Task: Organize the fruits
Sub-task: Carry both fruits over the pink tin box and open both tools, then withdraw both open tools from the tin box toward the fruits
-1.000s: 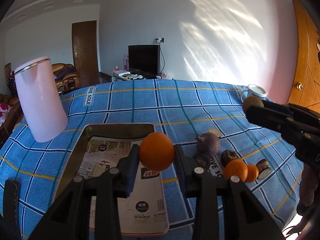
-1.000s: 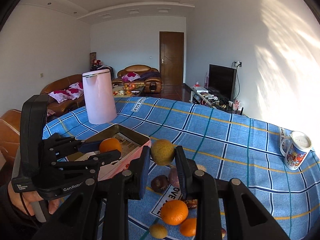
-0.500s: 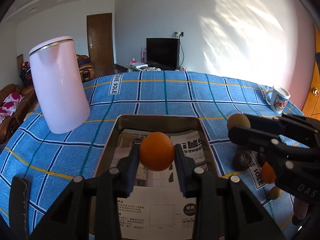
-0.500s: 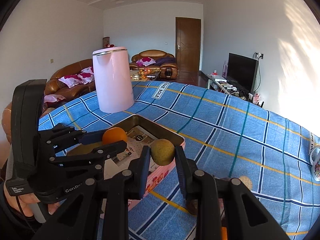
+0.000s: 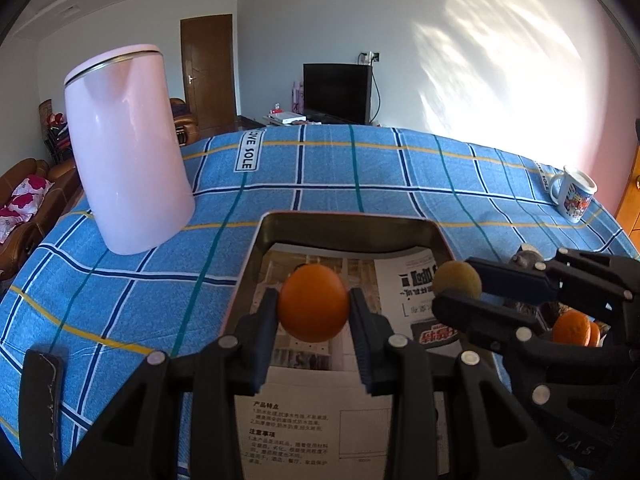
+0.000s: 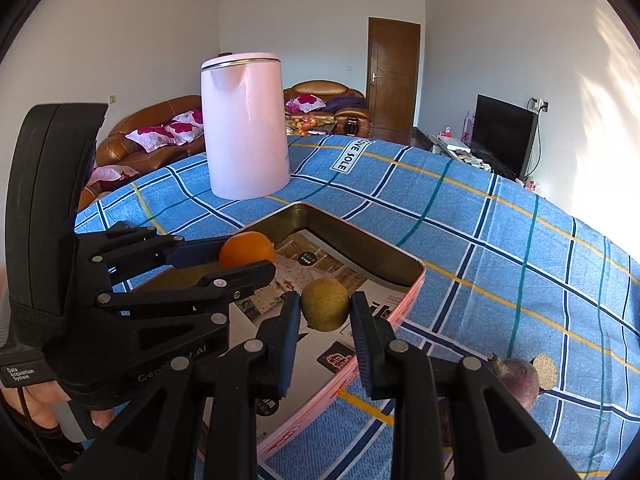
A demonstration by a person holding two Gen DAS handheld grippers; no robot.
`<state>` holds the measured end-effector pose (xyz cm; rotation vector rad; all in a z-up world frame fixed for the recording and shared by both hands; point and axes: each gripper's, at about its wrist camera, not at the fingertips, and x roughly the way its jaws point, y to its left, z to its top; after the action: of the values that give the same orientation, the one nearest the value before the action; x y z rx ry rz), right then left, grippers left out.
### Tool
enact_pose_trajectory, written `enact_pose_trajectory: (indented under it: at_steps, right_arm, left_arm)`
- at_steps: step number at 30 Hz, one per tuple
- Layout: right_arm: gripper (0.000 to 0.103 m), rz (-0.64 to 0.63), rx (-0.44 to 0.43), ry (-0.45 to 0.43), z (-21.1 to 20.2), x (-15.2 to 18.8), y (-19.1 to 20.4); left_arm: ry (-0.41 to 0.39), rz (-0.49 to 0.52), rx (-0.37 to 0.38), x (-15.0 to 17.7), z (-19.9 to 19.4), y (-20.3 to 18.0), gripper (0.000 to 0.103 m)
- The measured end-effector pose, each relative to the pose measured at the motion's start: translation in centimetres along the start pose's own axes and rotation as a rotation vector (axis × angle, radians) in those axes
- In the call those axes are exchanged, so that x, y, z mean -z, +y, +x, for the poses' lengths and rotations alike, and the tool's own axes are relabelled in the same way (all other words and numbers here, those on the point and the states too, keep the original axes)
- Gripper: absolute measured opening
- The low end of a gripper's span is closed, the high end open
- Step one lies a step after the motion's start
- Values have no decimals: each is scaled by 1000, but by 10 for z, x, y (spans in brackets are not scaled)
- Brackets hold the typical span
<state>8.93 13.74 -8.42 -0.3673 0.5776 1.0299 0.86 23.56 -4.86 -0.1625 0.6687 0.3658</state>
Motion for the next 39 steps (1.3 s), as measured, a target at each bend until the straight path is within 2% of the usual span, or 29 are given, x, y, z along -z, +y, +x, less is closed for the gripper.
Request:
enact_pose_trajectory:
  at_steps: [12, 15, 18, 20, 22, 23, 24, 30, 34, 39]
  right_arm:
    - [27, -7, 13, 35, 20, 1, 9]
    - [28, -6, 19, 43, 23, 3, 10]
    - [35, 14, 21, 36, 22, 4, 6]
    - [47, 26, 38, 23, 15, 4, 3]
    - [52, 39, 33, 2, 4, 5, -1]
    - [56, 40, 27, -6, -3, 8, -2]
    - [58, 35, 28, -15, -13, 11, -3]
    - [62, 28, 150, -82, -80, 50, -21]
    - [74, 95, 278, -130, -126, 87, -49]
    - [75, 176, 392, -109, -150, 125, -85]
  left_arm:
    - [29, -3, -4, 2, 9, 8, 37]
    - [26, -23, -3, 2, 8, 11, 40]
    - [13, -23, 0, 3, 2, 12, 42]
    - [-1, -44, 7, 2, -5, 13, 56]
    - [-27, -63, 15, 3, -15, 11, 70]
    - [-44, -68, 23, 3, -21, 8, 75]
    - [-57, -67, 37, 4, -27, 4, 76]
    - [-80, -41, 142, 16, -47, -36, 76]
    - [-56, 18, 221, 26, -50, -76, 76]
    - [-15, 109, 287, 38, -48, -127, 76]
